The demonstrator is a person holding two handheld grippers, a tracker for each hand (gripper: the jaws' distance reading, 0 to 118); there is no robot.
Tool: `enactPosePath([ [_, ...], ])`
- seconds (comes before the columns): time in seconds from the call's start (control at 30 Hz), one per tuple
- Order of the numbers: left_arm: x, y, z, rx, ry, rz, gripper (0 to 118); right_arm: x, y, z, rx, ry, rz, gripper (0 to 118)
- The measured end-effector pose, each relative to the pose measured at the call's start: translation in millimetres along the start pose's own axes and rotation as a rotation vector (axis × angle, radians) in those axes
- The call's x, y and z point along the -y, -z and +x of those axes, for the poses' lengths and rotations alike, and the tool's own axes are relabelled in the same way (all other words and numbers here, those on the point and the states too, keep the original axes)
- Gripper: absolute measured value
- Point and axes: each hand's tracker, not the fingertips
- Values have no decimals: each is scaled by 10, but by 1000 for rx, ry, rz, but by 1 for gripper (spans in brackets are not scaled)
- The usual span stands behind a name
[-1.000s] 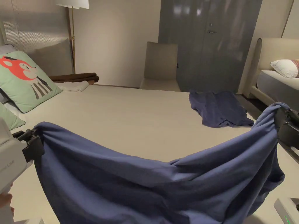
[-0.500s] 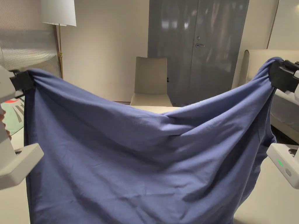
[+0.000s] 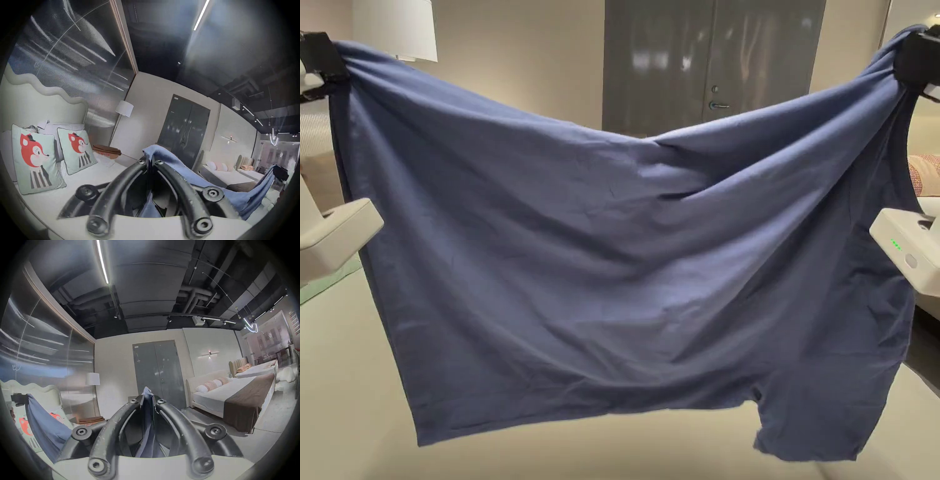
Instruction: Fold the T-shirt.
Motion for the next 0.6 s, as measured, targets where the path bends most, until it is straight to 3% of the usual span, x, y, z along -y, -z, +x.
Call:
enactPosePath([
  [0.27, 374, 298, 3, -10, 19, -33, 0, 346, 262, 76, 24, -26, -78, 5],
  [0.5, 820, 45, 7, -22, 45, -138, 0, 843, -87, 241, 43, -68, -213, 5],
  [0.6, 1003, -227, 12, -37, 117, -187, 0, 989, -438, 312, 39, -65, -246, 5],
])
